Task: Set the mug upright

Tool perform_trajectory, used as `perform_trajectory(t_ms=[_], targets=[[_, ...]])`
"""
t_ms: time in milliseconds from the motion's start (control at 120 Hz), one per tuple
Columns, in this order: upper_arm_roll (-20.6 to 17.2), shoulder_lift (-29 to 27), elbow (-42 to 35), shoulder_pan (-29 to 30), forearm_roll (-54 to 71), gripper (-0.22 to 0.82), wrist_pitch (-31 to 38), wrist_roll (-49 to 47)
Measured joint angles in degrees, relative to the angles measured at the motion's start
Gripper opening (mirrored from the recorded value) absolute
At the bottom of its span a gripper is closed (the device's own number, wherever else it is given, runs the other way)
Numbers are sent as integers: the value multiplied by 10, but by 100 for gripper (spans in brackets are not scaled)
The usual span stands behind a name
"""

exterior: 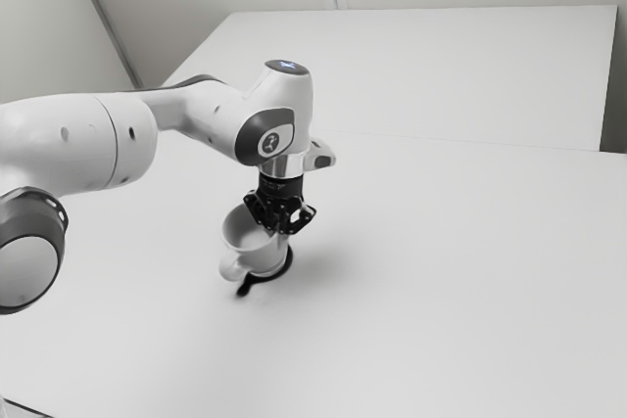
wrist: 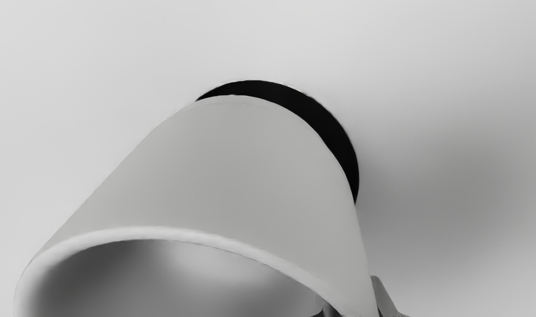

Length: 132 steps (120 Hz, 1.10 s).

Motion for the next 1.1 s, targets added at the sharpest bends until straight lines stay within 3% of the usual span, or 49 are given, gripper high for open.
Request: perform_trajectory(t_ms=[225,400,717,842,967,1100], targets=[[0,-4,-7,-1,-22,29,5,-19],[1,-27,-7,-1,-31,47,6,-33],[-1,-87,28,5,-29,57,4,-39],[-106,-100,91,120,-28,59,0,1],[-119,-97,190,146,-29,60,-37,49],[-128,-87,242,168,-33,60,-87,97]])
